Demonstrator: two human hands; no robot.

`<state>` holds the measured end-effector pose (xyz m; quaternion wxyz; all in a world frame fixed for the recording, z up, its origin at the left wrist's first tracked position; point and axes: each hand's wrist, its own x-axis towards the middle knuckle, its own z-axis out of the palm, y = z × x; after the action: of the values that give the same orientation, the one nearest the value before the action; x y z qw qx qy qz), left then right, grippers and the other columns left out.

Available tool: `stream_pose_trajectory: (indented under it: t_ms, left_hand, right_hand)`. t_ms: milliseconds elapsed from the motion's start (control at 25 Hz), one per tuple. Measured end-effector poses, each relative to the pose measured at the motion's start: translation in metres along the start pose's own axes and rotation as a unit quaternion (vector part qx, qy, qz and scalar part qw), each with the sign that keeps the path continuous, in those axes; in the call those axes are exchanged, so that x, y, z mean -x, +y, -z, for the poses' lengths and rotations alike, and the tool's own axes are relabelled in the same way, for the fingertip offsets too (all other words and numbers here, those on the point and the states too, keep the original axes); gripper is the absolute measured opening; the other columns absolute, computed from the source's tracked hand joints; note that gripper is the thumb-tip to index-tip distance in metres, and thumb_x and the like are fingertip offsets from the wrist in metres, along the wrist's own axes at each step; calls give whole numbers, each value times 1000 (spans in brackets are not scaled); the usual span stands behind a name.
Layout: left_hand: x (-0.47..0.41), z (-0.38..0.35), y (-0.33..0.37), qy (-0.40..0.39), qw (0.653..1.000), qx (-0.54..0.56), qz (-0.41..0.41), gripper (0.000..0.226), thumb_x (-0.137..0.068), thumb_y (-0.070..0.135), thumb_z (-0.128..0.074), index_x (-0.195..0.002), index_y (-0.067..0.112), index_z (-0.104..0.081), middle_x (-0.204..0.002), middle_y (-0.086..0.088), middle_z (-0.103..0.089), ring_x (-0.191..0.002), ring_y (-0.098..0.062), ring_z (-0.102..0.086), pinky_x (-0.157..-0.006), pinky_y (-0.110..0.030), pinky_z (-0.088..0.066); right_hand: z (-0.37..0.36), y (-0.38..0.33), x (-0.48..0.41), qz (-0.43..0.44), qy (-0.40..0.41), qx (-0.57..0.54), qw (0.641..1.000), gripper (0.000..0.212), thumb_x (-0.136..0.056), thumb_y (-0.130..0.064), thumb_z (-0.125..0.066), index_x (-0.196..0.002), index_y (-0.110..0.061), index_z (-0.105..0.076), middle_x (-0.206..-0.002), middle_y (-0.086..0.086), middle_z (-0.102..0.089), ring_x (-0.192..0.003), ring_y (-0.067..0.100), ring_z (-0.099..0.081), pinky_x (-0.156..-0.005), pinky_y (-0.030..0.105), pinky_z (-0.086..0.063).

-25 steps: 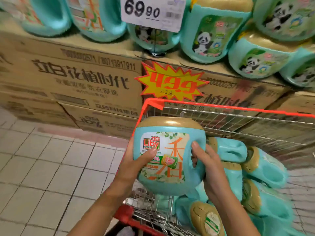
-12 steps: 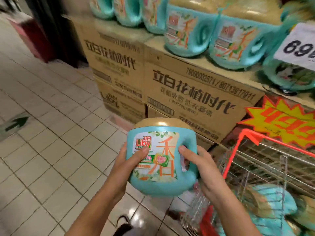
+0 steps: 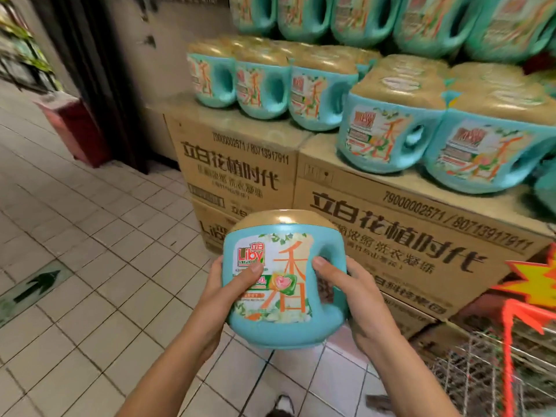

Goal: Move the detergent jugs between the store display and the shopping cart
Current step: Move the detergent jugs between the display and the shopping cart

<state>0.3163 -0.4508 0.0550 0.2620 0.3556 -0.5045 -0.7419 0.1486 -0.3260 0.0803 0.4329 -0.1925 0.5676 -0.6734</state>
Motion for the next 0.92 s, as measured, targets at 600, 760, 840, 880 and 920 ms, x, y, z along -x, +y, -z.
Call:
stream_pose_trajectory:
  t_ms: [600, 760, 840, 880, 920]
  left_hand:
    - [-258, -12, 161, -52, 956, -104, -271, 86, -42, 36, -88, -123, 25, -60, -113, 4, -71, -96, -6, -70, -69, -16, -55]
    - [-302, -17, 160, -98, 950, -107, -275, 94, -40, 45, -92, -126, 35, -55, -112, 17, -71, -102, -4, -68, -73, -15, -54]
    - [-320, -19, 158, -120, 947, -108, -277, 89, -46, 37, -89, -127, 43, -52, -118, 24, -67, -108, 2, -63, -76, -13, -53]
    - [-327, -21, 158, -130, 944, -115, -280, 90, -48, 37, -88, -128, 47, -49, -121, 29, -64, -111, 7, -60, -79, -11, -51]
    - [-334, -23, 157, -134, 942, -121, -282, 94, -48, 40, -88, -131, 48, -45, -126, 31, -60, -116, 9, -56, -84, -11, -50]
  right_hand:
    - [-51, -130, -207, 278, 203, 365, 865, 93, -44, -71, -76, -127, -37, -53, -113, -17, -58, -110, 5, -52, -87, 25, -45]
    - [-56, -123, -231, 262, 278, 408, 829, 112, -52, -66, -79, -147, -28, -34, -128, -8, -59, -121, 14, -52, -97, 36, -48]
    - [-56, -117, -239, 255, 302, 421, 817, 114, -56, -63, -80, -150, -27, -28, -131, -8, -58, -123, 13, -52, -98, 34, -47]
    - [-56, -116, -242, 249, 310, 434, 809, 114, -59, -64, -79, -151, -26, -25, -134, -7, -57, -125, 14, -51, -98, 34, -47]
    - [-57, -116, -245, 238, 316, 457, 797, 114, -61, -68, -74, -152, -26, -20, -136, -7, -56, -126, 15, -51, -97, 36, -48]
